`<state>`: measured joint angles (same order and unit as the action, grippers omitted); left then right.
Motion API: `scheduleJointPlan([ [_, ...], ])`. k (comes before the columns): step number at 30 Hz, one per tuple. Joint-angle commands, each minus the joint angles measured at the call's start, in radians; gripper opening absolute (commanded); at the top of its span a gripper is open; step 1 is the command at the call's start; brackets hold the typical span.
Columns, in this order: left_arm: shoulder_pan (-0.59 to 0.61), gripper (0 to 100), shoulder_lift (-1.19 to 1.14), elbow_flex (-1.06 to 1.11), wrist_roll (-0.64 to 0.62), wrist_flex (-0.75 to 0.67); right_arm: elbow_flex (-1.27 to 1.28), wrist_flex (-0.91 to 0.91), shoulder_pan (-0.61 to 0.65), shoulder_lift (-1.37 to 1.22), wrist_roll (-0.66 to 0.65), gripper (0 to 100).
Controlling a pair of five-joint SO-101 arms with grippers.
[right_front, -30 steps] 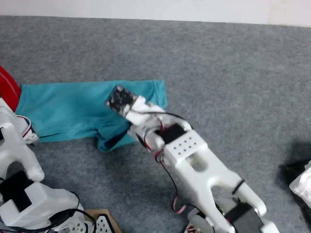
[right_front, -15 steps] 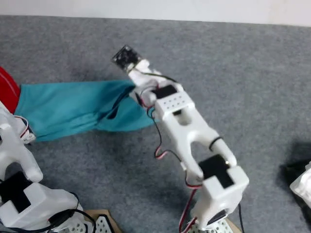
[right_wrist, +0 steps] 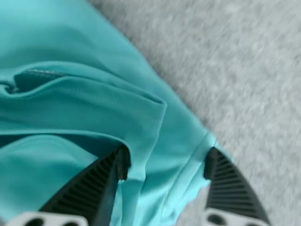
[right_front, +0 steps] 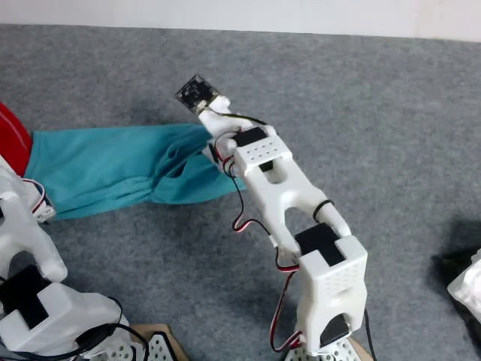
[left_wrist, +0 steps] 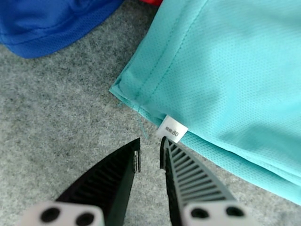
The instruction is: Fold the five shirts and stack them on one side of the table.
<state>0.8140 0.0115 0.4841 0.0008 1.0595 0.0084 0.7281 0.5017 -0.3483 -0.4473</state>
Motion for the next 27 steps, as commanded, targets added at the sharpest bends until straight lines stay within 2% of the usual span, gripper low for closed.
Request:
scheduleJointPlan([
  [1,0.022,9,0.039,-0.001,0.002,-0.012,-0.036,0.088,0.016,0.191,0.112,12.9],
  [5,0.033,9,0.039,-0.001,0.005,-0.012,0.119,0.116,0.013,0.426,0.201,0.5],
  [9,0.033,9,0.039,-0.001,0.005,-0.012,0.375,0.041,0.050,0.633,0.201,0.8],
  [13,0.033,9,0.039,-0.001,0.005,-0.012,0.610,0.033,0.200,0.773,0.199,0.8],
  [15,0.033,9,0.039,-0.001,0.002,-0.012,0.679,-0.001,0.275,0.785,0.199,0.8],
  [17,0.033,9,0.039,-0.001,0.002,-0.012,0.714,-0.111,0.303,0.774,0.199,0.8],
  [21,0.036,9,0.047,-0.002,0.003,-0.005,0.754,-0.302,0.300,0.690,0.206,0.8],
  [27,0.105,11,0.074,-0.079,0.005,0.025,0.753,-0.344,0.263,0.573,0.201,0.8],
])
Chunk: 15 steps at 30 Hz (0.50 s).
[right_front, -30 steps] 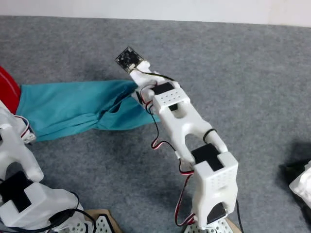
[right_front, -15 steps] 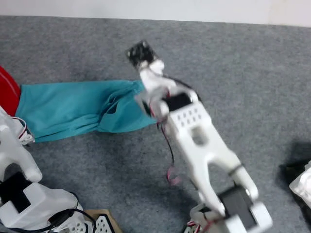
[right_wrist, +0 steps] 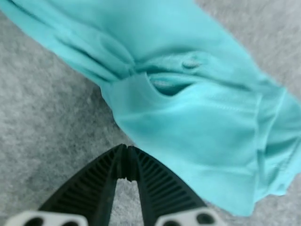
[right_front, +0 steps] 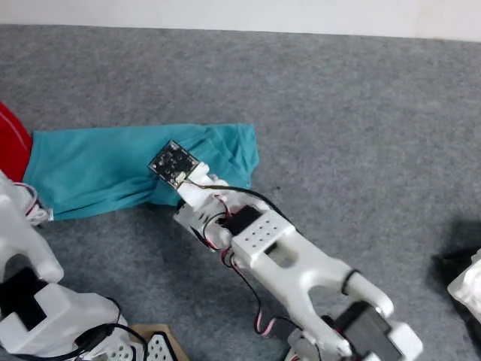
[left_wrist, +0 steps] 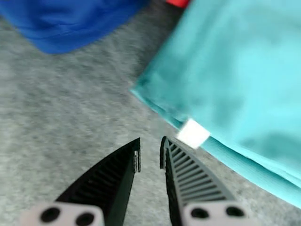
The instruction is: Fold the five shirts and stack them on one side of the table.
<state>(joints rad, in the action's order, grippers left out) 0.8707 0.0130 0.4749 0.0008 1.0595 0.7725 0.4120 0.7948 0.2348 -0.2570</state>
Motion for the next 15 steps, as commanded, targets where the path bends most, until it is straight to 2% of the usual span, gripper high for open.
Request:
scheduleJointPlan([
  [1,0.056,12,0.081,-0.081,0.005,0.035,-0.012,-0.028,-0.042,-0.015,0.011,0.8],
  [8,0.074,31,0.090,-0.091,0.005,0.015,-0.012,-0.028,-0.087,-0.018,0.011,0.8],
  [15,0.059,32,0.088,0.035,0.002,-0.143,-0.007,-0.028,-0.088,-0.015,0.009,0.8],
])
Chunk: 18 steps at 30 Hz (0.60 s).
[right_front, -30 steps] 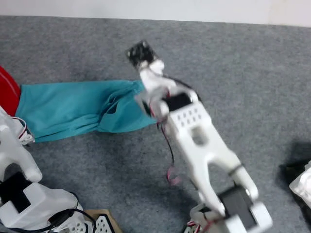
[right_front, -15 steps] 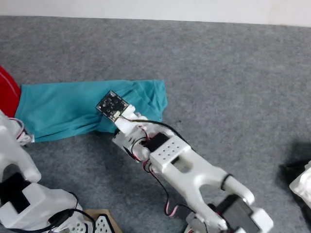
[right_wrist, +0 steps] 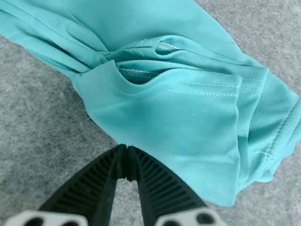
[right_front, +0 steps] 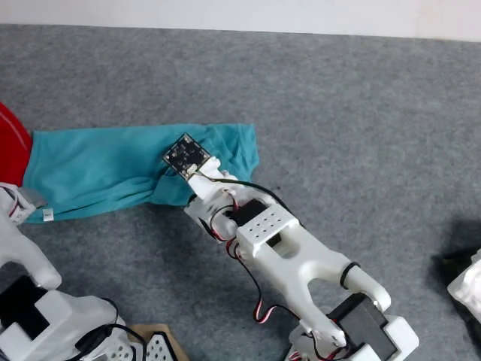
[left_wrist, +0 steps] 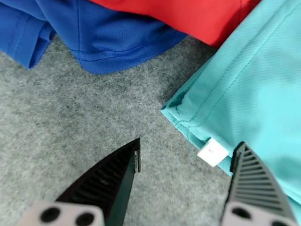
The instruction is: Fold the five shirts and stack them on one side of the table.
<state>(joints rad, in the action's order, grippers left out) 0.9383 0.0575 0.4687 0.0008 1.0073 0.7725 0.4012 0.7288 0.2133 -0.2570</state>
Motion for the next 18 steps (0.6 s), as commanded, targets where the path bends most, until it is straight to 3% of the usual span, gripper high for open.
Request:
scheduleJointPlan([
  [1,-0.007,32,0.044,0.059,0.002,-0.117,-0.007,-0.016,-0.022,0.007,0.009,0.8],
  [10,-0.022,32,0.019,0.101,-0.002,-0.224,-0.005,-0.015,-0.019,0.007,0.009,0.8],
  [18,-0.045,32,-0.260,-0.035,-0.002,-0.238,-0.005,-0.015,-0.022,0.007,0.009,0.8],
])
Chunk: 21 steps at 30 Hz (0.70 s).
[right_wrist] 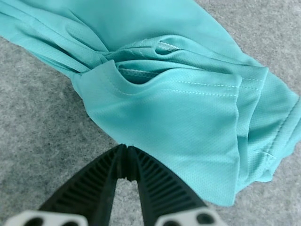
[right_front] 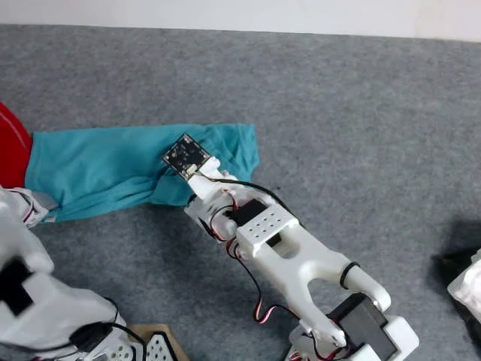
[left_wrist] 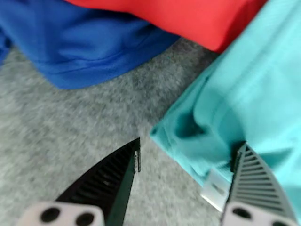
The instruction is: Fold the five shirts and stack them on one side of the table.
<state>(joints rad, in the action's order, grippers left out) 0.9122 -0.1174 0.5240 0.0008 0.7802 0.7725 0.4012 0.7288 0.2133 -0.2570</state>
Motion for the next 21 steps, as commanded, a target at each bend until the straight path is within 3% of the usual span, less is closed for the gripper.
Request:
scheduleJointPlan([
  [1,-0.019,32,-0.104,-0.101,-0.002,-0.011,-0.005,-0.015,-0.022,0.007,0.009,0.8],
  [6,-0.050,30,-0.124,-0.110,-0.002,-0.011,-0.004,-0.015,-0.021,0.007,0.009,0.8],
  [12,-0.102,2,-0.133,-0.116,0.002,-0.017,-0.004,-0.013,-0.022,0.007,0.009,0.8],
  [21,-0.213,1,-0.116,-0.116,0.000,-0.011,-0.004,-0.008,-0.024,0.010,0.011,0.8],
])
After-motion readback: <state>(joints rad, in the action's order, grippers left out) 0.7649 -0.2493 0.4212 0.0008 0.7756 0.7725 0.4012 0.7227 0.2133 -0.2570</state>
